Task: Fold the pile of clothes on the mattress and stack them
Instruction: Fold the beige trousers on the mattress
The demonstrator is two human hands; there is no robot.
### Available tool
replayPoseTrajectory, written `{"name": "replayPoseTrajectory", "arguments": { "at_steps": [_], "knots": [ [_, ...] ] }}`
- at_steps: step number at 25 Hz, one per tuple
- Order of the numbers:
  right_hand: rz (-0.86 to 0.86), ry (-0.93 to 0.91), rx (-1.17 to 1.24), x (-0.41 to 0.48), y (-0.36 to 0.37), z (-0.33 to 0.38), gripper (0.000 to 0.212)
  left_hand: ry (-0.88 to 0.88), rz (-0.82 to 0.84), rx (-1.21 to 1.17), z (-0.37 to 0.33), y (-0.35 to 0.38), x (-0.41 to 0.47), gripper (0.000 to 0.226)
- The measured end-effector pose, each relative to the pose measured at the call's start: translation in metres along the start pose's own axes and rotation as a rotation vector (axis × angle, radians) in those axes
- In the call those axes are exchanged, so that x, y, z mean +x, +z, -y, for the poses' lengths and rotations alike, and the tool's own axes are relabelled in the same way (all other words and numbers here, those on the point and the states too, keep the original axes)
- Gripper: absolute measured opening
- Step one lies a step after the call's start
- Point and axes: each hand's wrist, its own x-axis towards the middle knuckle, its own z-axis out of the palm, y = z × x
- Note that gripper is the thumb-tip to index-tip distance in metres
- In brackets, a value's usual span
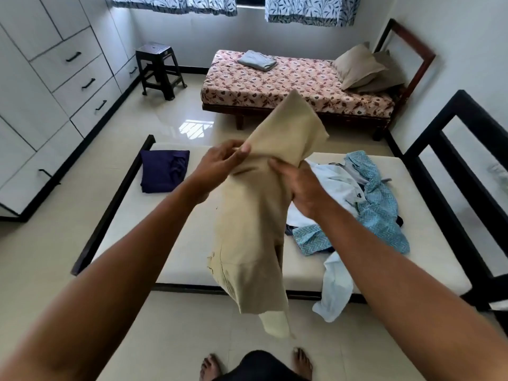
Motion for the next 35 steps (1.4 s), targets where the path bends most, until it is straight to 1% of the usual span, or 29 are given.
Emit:
{"name": "replayPoseTrajectory", "arguments": {
  "at_steps": [2, 3, 4, 6, 7, 8, 9, 11, 12, 14, 15, 17, 19, 21, 22, 23, 25, 26, 27, 28, 30, 31, 33, 35],
  "knots": [
    [0.006, 0.031, 0.148, 0.009, 0.005, 0.031, 0.049, -0.136, -0.054, 0.003, 0.037, -0.021, -0.022, 0.097],
    [0.018, 0.046, 0.203, 0.012, 0.008, 0.046, 0.044, -0.236, -0.05, -0.011, 0.058, -0.027, -0.035, 0.11],
    [0.03, 0.042, 0.229, 0.015, 0.01, 0.06, 0.042, -0.347, -0.024, -0.074, 0.079, -0.031, -0.048, 0.117],
    [0.041, 0.002, 0.285, 0.02, 0.014, 0.08, 0.033, -0.542, 0.023, -0.3, 0.109, -0.035, -0.068, 0.123],
    [0.027, -0.006, 0.323, 0.022, 0.016, 0.084, 0.028, -0.609, 0.011, -0.382, 0.121, -0.034, -0.072, 0.125],
    [0.021, -0.006, 0.353, 0.023, 0.017, 0.085, 0.028, -0.664, -0.003, -0.433, 0.128, -0.031, -0.074, 0.127],
    [0.02, 0.001, 0.376, 0.023, 0.019, 0.087, 0.029, -0.71, 0.005, -0.468, 0.132, -0.026, -0.074, 0.126],
    [-0.008, -0.007, 0.383, 0.022, 0.019, 0.09, 0.027, -0.749, 0.094, -0.573, 0.132, -0.013, -0.073, 0.112],
    [-0.045, -0.022, 0.383, 0.025, 0.014, 0.092, 0.026, -0.751, 0.126, -0.608, 0.128, -0.009, -0.073, 0.099],
    [-0.141, -0.034, 0.383, 0.035, -0.006, 0.097, 0.025, -0.758, 0.123, -0.622, 0.115, -0.005, -0.073, 0.068],
    [-0.174, -0.037, 0.368, 0.038, -0.017, 0.098, 0.025, -0.755, 0.096, -0.625, 0.107, -0.005, -0.073, 0.058],
    [-0.235, -0.029, 0.334, 0.045, -0.045, 0.093, 0.027, -0.674, 0.024, -0.623, 0.09, -0.008, -0.07, 0.051],
    [-0.302, 0.009, 0.337, 0.049, -0.072, 0.079, 0.026, -0.51, -0.108, -0.634, 0.073, -0.016, -0.065, 0.051],
    [-0.314, 0.077, 0.309, 0.049, -0.094, 0.062, 0.029, -0.361, -0.223, -0.613, 0.055, -0.024, -0.059, 0.045],
    [-0.303, 0.141, 0.241, 0.05, -0.103, 0.051, 0.032, -0.301, -0.235, -0.578, 0.044, -0.026, -0.056, 0.044],
    [-0.27, 0.228, 0.118, 0.049, -0.109, 0.04, 0.033, -0.246, -0.227, -0.529, 0.034, -0.027, -0.053, 0.044],
    [-0.149, 0.426, -0.248, 0.04, -0.105, 0.024, 0.033, -0.151, -0.218, -0.409, 0.016, -0.026, -0.046, 0.043],
    [-0.096, 0.485, -0.406, 0.033, -0.097, 0.02, 0.034, -0.114, -0.237, -0.335, 0.008, -0.023, -0.042, 0.041],
    [-0.064, 0.469, -0.516, 0.024, -0.084, 0.017, 0.034, -0.076, -0.268, -0.245, 0.002, -0.019, -0.039, 0.038],
    [-0.038, 0.386, -0.558, 0.015, -0.067, 0.017, 0.033, -0.041, -0.296, -0.131, -0.002, -0.013, -0.035, 0.034],
    [0.076, 0.173, -0.486, -0.006, -0.027, 0.022, 0.03, 0.013, -0.337, 0.133, -0.004, 0.004, -0.03, 0.029],
    [0.138, 0.101, -0.459, -0.016, -0.007, 0.026, 0.034, 0.042, -0.35, 0.242, -0.004, 0.014, -0.03, 0.028],
    [0.226, 0.036, -0.54, -0.03, 0.022, 0.028, 0.041, 0.085, -0.355, 0.323, -0.002, 0.032, -0.035, 0.026],
    [0.278, 0.047, -0.637, -0.041, 0.037, 0.026, 0.049, 0.044, -0.347, 0.297, 0.003, 0.041, -0.038, 0.023]
  ]
}}
